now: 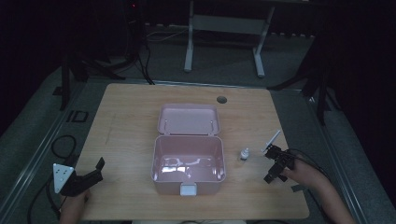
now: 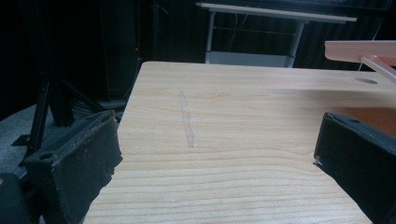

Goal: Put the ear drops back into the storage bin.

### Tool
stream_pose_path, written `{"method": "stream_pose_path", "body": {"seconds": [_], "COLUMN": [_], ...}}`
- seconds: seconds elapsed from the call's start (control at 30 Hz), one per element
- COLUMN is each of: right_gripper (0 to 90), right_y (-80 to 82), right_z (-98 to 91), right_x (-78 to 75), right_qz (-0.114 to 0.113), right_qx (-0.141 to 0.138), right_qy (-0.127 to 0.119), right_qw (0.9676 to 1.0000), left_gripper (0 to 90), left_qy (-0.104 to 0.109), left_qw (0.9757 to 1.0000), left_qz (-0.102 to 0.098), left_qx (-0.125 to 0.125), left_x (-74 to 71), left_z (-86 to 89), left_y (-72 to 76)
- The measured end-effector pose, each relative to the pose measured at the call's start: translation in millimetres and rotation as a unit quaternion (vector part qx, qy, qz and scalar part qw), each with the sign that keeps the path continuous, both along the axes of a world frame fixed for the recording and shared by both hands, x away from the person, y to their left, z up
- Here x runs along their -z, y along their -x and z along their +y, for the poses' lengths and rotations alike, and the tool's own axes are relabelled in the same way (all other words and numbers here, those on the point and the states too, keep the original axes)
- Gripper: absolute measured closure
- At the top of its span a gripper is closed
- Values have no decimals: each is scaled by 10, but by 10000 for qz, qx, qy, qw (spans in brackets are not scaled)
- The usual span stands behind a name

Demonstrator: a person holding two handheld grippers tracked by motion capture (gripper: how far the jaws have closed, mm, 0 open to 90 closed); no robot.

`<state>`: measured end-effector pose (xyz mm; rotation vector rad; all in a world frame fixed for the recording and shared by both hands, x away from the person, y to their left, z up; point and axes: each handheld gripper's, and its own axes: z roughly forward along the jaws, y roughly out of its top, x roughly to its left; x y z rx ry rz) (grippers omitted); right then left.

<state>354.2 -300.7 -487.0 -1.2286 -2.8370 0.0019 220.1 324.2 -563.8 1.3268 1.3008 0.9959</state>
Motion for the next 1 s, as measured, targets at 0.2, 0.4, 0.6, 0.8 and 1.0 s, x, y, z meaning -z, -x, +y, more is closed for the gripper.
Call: {"method": "stream_pose_path", "body": {"seconds": [0.2, 0.4, 0.6, 0.8, 1.0], "right_gripper": [125, 146, 147, 156, 222], "right_y": [-134, -271, -428, -547, -634], "right_z": [133, 299, 424, 580, 727], "right_x": [-12, -20, -27, -2, 63], "right_qz": [-13, 30, 69, 111, 139], "right_qx": [-50, -173, -75, -72, -108], "right_qy": [-30, -22, -90, -144, -138], "right_qw": [10000, 9998, 9999, 9998, 9997], "left_gripper": [5, 5, 4, 4, 5], "left_qy": [12, 5, 0, -2, 2], "left_qw": [10000, 10000, 10000, 10000, 10000], "left_qz": [17, 8, 12, 14, 12], "left_qx": [16, 38, 61, 72, 83], "left_x": [-1, 0, -1, -1, -1], "left_z": [5, 5, 5, 5, 5], "left_y": [-2, -1, -2, -3, -3]}}
